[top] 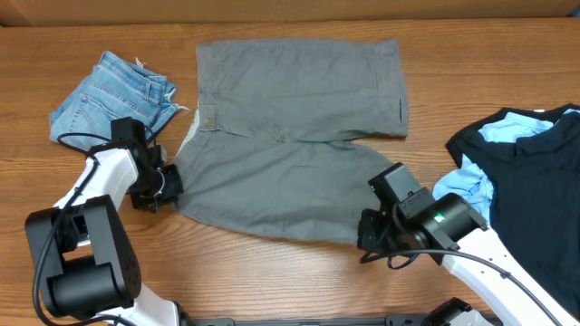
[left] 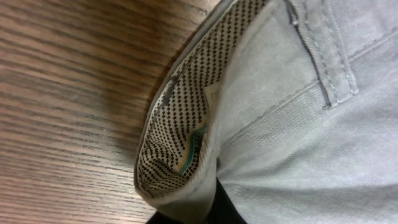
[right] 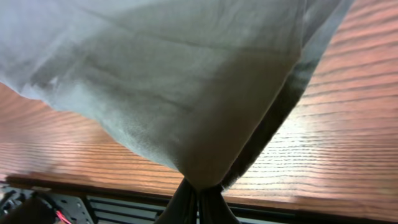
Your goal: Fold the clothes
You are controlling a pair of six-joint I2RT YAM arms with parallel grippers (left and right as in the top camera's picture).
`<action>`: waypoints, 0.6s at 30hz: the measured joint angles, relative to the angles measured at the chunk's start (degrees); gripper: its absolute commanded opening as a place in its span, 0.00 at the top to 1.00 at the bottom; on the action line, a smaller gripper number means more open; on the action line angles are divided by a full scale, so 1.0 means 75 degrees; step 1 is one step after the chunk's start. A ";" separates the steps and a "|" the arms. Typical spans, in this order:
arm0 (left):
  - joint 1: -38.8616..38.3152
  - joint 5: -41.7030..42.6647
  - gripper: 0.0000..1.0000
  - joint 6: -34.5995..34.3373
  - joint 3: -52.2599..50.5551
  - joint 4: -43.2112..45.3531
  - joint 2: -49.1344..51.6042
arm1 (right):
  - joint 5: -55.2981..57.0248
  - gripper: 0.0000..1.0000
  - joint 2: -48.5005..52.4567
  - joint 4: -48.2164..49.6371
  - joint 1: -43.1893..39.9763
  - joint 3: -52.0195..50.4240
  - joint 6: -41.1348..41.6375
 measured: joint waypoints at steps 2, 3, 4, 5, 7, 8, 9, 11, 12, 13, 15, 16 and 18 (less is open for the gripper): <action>0.0000 0.0044 0.96 -0.0015 -0.0020 -0.0023 -0.0026 | 0.0172 0.96 -0.0038 -0.0271 0.0000 0.0356 0.0003; 0.0000 0.0064 0.96 -0.0017 -0.0006 -0.0090 -0.0026 | 0.0256 0.96 -0.0044 -0.0414 0.0000 0.0536 0.0000; 0.0000 0.0085 0.96 -0.0020 0.0015 -0.0256 -0.0023 | 0.0344 0.96 -0.0050 -0.0548 0.0000 0.0711 0.0000; 0.0000 0.0087 0.96 -0.0020 0.0035 -0.0536 -0.0009 | 0.0472 0.96 -0.0052 -0.0726 0.0000 0.0933 0.0003; 0.0000 0.0087 0.96 -0.0020 0.0079 -0.1134 0.0044 | 0.0659 0.96 -0.0052 -0.1008 0.0000 0.1262 0.0003; 0.0000 0.0087 0.96 -0.0020 0.0117 -0.1445 0.0073 | 0.0758 0.96 -0.0052 -0.1215 0.0000 0.1518 0.0000; 0.0000 0.0087 0.96 -0.0017 0.0210 -0.1816 0.0111 | 0.0868 0.96 -0.0055 -0.1364 0.0000 0.1734 0.0003; 0.0000 0.0102 0.96 -0.0012 0.0557 -0.2562 0.0119 | 0.1003 0.96 -0.0058 -0.1658 0.0000 0.2180 0.0006; 0.0000 0.0122 0.96 -0.0009 0.0784 -0.2844 0.0102 | 0.1078 0.96 -0.0058 -0.1821 0.0000 0.2425 0.0003; 0.0000 0.0152 0.96 0.0003 0.1008 -0.3060 0.0076 | 0.1139 0.96 -0.0058 -0.2022 0.0000 0.2719 -0.0003; 0.0000 0.0213 0.96 0.0023 0.1413 -0.3450 -0.0064 | 0.1215 0.96 -0.0064 -0.2273 0.0000 0.3229 0.0006; 0.0000 0.0239 0.96 0.0055 0.1644 -0.3736 -0.0207 | 0.1244 0.96 -0.0064 -0.2419 0.0000 0.3485 0.0006; 0.0000 0.0268 0.96 0.0146 0.1993 -0.4211 -0.0571 | 0.1285 0.96 -0.0064 -0.2658 0.0000 0.4054 0.0006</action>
